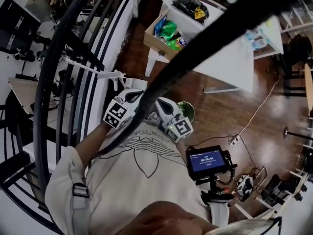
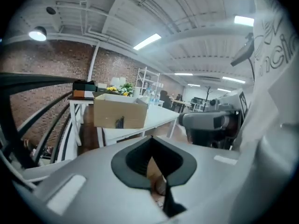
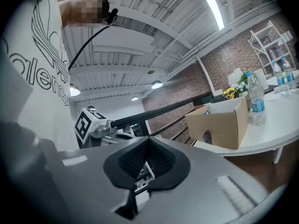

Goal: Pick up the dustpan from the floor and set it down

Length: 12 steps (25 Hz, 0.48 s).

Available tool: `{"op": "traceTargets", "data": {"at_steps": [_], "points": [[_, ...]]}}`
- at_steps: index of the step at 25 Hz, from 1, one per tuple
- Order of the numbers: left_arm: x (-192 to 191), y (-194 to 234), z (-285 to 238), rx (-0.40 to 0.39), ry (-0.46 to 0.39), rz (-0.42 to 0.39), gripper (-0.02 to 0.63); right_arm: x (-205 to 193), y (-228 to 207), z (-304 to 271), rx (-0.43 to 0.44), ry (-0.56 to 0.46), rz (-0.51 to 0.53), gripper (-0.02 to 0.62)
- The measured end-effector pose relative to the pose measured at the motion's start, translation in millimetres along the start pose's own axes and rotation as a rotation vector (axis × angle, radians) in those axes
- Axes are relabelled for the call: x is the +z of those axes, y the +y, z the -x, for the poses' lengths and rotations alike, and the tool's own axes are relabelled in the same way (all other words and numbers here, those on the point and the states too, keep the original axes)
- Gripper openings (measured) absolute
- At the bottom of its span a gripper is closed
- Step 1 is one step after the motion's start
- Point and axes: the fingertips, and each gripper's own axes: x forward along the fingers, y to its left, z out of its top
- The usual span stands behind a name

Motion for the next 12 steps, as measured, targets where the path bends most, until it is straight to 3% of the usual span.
{"op": "traceTargets", "data": {"at_steps": [4,12], "points": [[15,-19,-11,-0.091,-0.091,0.109,0.02,7,6,-6,0.002,-0.009,-0.003,0.002],[20,-14,-15,-0.105,-0.102,0.114,0.02,13,3,-13,0.011,-0.008,0.003,0.002]]}}
